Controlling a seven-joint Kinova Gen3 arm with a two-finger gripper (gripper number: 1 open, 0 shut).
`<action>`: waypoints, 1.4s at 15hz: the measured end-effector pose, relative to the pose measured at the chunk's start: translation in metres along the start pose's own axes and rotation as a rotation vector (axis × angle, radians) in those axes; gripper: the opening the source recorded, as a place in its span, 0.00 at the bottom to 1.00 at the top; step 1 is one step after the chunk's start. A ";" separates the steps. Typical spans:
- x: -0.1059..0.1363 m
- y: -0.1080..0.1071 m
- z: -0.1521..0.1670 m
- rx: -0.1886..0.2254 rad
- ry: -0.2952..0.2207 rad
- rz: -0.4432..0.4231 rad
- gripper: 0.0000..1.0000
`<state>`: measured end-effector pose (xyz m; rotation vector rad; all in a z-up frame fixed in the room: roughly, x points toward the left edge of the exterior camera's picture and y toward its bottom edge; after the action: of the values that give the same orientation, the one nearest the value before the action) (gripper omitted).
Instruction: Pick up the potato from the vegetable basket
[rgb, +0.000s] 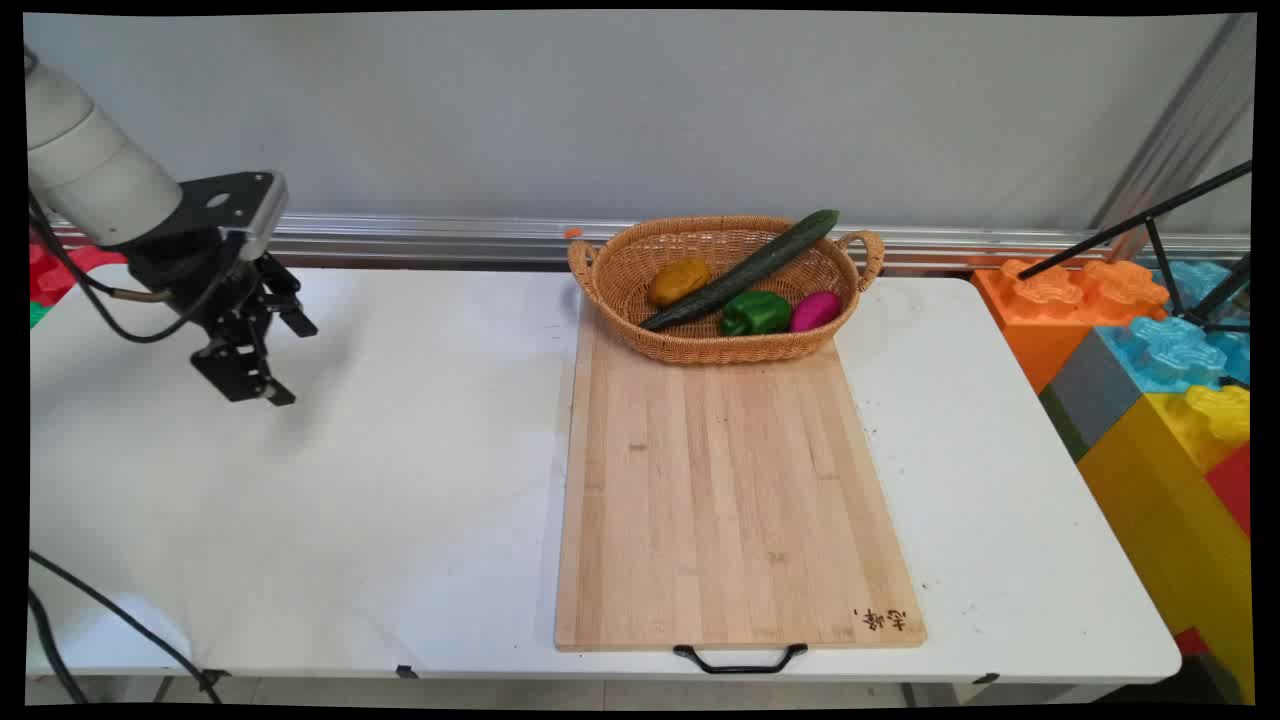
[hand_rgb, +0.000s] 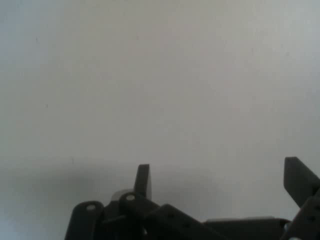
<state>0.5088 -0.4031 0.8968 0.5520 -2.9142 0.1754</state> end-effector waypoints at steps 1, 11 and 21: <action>0.006 0.000 0.001 0.001 0.004 -0.010 1.00; 0.139 -0.014 -0.004 0.061 0.087 -0.107 1.00; 0.267 -0.064 0.003 0.208 0.191 -0.160 1.00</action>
<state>0.2876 -0.5562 0.9492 0.7518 -2.6690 0.4856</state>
